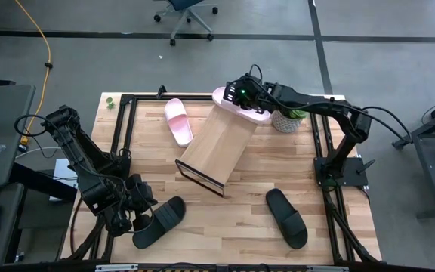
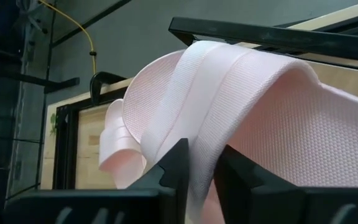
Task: Pick and place slides into the shelf
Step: Put the bottom pink slide on the shelf
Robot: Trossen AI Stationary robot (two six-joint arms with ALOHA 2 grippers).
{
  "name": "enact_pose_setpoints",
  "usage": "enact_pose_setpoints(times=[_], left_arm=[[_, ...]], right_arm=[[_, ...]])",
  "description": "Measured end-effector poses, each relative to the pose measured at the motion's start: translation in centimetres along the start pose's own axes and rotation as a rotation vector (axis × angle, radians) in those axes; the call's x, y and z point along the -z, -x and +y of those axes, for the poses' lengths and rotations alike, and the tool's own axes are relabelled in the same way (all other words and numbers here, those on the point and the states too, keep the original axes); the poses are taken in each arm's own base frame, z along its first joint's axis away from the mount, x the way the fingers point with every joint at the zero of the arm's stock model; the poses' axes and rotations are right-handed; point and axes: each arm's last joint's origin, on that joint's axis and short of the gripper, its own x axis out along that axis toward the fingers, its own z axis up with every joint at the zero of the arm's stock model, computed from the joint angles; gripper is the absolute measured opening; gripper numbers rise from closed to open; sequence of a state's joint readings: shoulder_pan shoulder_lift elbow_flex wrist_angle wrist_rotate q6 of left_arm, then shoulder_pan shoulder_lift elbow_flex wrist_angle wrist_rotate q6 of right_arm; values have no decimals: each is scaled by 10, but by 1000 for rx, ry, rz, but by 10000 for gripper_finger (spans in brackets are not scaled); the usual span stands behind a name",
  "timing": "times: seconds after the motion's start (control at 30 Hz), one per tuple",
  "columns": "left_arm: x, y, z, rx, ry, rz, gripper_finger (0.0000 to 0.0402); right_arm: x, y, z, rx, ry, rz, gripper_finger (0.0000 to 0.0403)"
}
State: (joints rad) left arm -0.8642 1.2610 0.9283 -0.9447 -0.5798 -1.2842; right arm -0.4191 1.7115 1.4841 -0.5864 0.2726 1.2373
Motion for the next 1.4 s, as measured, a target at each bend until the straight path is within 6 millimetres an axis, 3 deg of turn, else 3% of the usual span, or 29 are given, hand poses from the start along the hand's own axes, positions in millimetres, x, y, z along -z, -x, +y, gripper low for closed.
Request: enact_pose_setpoints(times=[0.3, 0.8, 1.03, 1.23, 1.4], left_arm=[[0, 0, 0, 0, 0, 0, 1], [0, 0, 1, -12, -6, -11, 1], [0, 0, 1, -15, -8, -11, 1], [1, 2, 7, -36, -24, 34, 1], [-2, 10, 17, -58, 10, 26, 1]], right_arm=[[-1, 4, -2, 19, 9, -5, 119], [-14, 47, -6, 25, 50, -102, 126], [-13, 83, -5, -51, 372, -65, 125], [1, 114, -14, -90, 651, 68, 78], [6, 118, -22, -16, 735, 105, 8]])
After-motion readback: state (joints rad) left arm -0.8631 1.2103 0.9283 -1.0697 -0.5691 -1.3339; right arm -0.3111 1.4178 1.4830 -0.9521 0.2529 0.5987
